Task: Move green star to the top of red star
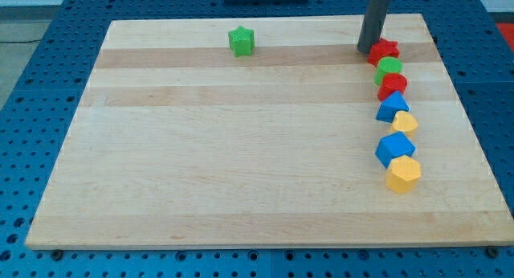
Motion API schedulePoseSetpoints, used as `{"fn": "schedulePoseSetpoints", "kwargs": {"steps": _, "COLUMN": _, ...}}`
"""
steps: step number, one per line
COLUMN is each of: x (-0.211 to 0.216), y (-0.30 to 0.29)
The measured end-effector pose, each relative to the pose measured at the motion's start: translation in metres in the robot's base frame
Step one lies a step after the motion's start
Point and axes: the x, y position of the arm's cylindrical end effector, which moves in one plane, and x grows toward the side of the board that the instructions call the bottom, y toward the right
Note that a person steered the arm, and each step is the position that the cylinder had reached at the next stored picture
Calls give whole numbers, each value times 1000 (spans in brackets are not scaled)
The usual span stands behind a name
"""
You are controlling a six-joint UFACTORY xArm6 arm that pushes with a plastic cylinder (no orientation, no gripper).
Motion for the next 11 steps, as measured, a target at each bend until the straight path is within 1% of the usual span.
{"fn": "schedulePoseSetpoints", "kwargs": {"steps": 1, "x": 4, "y": -22}}
{"fn": "schedulePoseSetpoints", "kwargs": {"steps": 2, "x": 16, "y": -84}}
{"fn": "schedulePoseSetpoints", "kwargs": {"steps": 3, "x": 32, "y": -159}}
{"fn": "schedulePoseSetpoints", "kwargs": {"steps": 4, "x": 31, "y": -240}}
{"fn": "schedulePoseSetpoints", "kwargs": {"steps": 5, "x": 1, "y": -265}}
{"fn": "schedulePoseSetpoints", "kwargs": {"steps": 6, "x": -12, "y": -256}}
{"fn": "schedulePoseSetpoints", "kwargs": {"steps": 7, "x": -22, "y": -228}}
{"fn": "schedulePoseSetpoints", "kwargs": {"steps": 9, "x": -58, "y": -192}}
{"fn": "schedulePoseSetpoints", "kwargs": {"steps": 11, "x": -59, "y": -113}}
